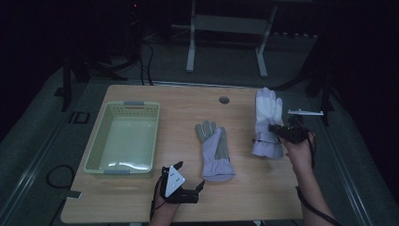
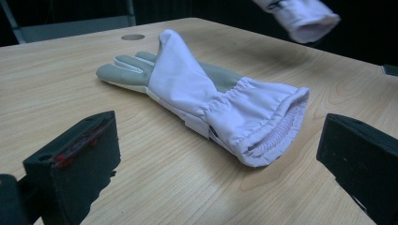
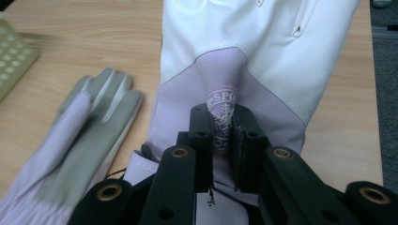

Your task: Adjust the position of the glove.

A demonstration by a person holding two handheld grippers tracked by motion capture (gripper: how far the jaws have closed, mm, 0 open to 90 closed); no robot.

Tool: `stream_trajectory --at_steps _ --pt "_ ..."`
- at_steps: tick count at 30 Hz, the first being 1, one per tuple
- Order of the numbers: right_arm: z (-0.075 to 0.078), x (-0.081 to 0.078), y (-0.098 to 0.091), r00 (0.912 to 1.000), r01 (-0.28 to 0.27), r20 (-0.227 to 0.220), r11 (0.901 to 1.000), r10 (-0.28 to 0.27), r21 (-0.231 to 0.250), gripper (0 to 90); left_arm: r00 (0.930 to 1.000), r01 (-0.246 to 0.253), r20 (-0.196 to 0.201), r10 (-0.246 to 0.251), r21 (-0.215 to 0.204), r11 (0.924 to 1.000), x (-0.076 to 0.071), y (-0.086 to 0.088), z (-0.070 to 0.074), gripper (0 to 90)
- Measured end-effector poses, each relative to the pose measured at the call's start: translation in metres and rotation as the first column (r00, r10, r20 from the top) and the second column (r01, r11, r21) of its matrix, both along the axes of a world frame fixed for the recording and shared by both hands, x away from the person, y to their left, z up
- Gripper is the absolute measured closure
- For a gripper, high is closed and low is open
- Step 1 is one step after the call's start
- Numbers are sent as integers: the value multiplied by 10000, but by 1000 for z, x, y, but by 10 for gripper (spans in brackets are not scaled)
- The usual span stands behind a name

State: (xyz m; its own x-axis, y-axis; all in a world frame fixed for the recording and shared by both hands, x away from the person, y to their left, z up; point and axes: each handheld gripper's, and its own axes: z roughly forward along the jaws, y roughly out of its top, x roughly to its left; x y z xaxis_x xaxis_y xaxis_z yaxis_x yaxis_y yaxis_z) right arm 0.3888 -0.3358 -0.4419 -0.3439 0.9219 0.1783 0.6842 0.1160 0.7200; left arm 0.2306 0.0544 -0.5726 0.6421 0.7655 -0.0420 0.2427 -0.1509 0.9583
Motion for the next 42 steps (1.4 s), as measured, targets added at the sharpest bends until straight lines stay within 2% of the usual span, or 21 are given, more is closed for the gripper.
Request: stream_trajectory --at_steps 2,3,4,5,8,11,13,16,19,21,25,26,28,34,37,41,42 --pt "3 -19 -2 10000 -75 -30 10000 75 -63 800 10000 -11 2 11 5 10000 0 0 0 0" --pt "3 -19 -2 10000 -75 -30 10000 75 -63 800 10000 -25 -5 25 -16 10000 0 0 0 0" --pt "2 -30 -4 10000 -39 -48 9999 39 -152 800 10000 -29 -2 29 -24 10000 0 0 0 0" --pt "2 -30 -4 10000 -39 -48 9999 39 -152 800 10000 -32 -9 31 -41 10000 0 0 0 0" --pt "-4 -50 -3 9998 -162 -96 9996 159 -250 800 10000 -55 -20 55 -26 10000 0 0 0 0" --pt "-8 -56 -2 9997 -173 -163 9993 167 -346 800 10000 -21 21 21 34 10000 0 0 0 0" --pt "-16 -63 -2 9995 -156 -284 9997 150 -202 800 10000 -28 58 27 91 10000 0 -1 0 0" --pt "-29 -71 -4 9984 -153 -554 9995 138 -282 798 10000 -52 76 51 93 9999 -1 -1 0 0" --pt "-34 -70 -5 9975 -131 -700 9994 108 -322 796 10000 -49 54 48 80 10000 -1 -1 0 0" --pt "-38 -67 -5 9968 -38 -794 9987 -3 -510 794 10000 -50 65 49 86 10000 -1 -1 0 0" --pt "-47 -55 -3 9937 22 -1113 9978 -95 -661 781 10000 -61 63 60 97 9999 -1 -1 0 0" --pt "-49 -52 -2 9923 45 -1234 9977 -128 -675 776 10000 -66 71 65 96 9999 -1 -1 0 0" --pt "-59 -43 1 9902 69 -1379 9949 -207 -1002 765 10000 -52 73 51 105 9999 -1 -1 0 0" --pt "-77 -34 1 9863 222 -1601 9931 -406 -1150 714 9999 -44 91 43 100 9999 -1 -1 0 0" --pt "-78 -34 0 9869 217 -1566 9946 -375 -1014 664 9999 -43 92 42 103 9999 -1 -1 0 0" --pt "-68 -35 -5 9898 121 -1403 9947 -264 -1021 571 10000 -31 89 30 123 9999 -1 -1 0 0" --pt "-68 -35 -5 9898 121 -1403 9947 -264 -1021 571 10000 -31 89 30 123 9999 -1 -1 0 0"
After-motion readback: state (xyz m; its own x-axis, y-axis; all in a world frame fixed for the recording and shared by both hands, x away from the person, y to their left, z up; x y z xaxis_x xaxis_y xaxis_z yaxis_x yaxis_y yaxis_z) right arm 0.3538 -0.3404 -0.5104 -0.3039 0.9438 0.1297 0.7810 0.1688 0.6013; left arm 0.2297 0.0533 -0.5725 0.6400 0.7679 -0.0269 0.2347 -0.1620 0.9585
